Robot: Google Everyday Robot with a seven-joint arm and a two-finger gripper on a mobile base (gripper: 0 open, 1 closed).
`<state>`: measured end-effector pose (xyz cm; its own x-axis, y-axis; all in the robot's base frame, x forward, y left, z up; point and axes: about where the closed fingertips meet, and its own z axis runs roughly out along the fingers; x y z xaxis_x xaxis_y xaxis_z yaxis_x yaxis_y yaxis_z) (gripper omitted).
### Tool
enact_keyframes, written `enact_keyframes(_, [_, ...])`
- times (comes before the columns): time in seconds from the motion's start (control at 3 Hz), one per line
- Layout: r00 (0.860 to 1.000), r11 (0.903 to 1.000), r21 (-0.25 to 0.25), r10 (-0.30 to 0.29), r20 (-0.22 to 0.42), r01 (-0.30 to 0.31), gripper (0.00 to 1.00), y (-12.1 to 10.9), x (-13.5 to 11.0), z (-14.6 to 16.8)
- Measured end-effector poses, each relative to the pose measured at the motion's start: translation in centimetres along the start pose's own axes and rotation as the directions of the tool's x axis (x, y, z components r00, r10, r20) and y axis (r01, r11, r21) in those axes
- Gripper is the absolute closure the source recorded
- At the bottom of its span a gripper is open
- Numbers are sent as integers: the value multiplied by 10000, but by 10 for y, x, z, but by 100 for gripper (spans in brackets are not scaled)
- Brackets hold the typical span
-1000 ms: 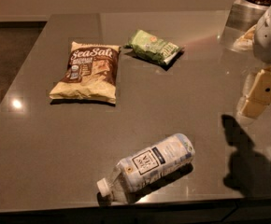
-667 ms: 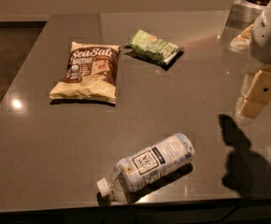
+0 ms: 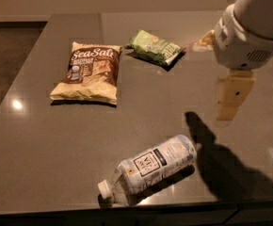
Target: Place blue plastic bottle upright
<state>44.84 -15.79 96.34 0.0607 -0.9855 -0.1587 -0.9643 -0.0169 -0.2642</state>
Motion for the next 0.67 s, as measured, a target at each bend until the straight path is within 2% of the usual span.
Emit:
enact_keyframes(0.33, [9841,9835,-352,-1771,110,1774,0,5,-29,21])
enact_keyframes(0.67, [9334,9292,-897,-3582,209,3585,0,25,-55,47])
